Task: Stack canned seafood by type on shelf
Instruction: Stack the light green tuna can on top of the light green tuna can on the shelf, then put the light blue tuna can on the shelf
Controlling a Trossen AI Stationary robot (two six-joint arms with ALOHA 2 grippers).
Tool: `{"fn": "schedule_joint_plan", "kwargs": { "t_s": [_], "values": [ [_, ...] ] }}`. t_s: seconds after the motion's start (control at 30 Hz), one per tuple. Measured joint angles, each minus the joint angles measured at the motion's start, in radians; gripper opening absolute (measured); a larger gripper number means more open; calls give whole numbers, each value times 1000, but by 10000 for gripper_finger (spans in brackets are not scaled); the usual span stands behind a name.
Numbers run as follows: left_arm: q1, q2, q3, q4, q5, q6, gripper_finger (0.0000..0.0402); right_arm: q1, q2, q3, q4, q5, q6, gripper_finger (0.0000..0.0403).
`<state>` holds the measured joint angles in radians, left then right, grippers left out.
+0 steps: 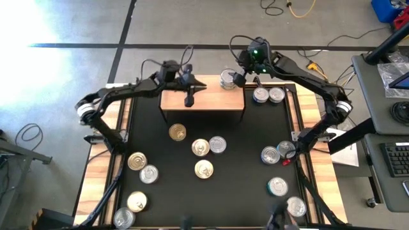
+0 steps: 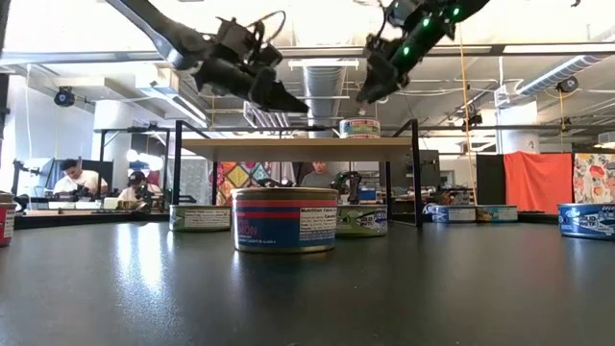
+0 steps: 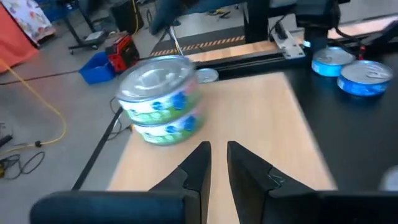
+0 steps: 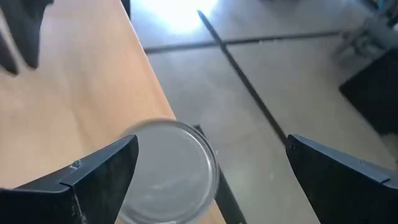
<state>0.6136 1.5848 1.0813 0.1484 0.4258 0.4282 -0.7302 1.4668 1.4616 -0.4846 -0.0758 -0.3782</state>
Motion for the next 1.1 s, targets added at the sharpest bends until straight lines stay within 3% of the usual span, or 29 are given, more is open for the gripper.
{"fn": "schedule_joint_plan", "kwargs": {
  "t_s": [0.23,0.5,0.63,0.83,0.97,1.1],
  "values": [
    [-191,-182,-178,1,-37,-13,38,106,-106,-17,2,-3,28,400],
    [-443,-351,-365,9,-403,-156,38,323,-169,-89,-77,-1,147,400],
    [-553,-415,-429,11,-417,-248,38,477,-204,-90,-141,32,235,400],
    [-734,-455,-456,48,-458,-391,38,748,-204,-95,-274,57,499,400],
    [-871,-444,-458,69,-513,-440,38,929,-181,-127,-371,126,696,400],
    [-1016,-406,-497,238,-514,-475,38,1081,-173,-190,-496,177,987,400]
  ]
}}
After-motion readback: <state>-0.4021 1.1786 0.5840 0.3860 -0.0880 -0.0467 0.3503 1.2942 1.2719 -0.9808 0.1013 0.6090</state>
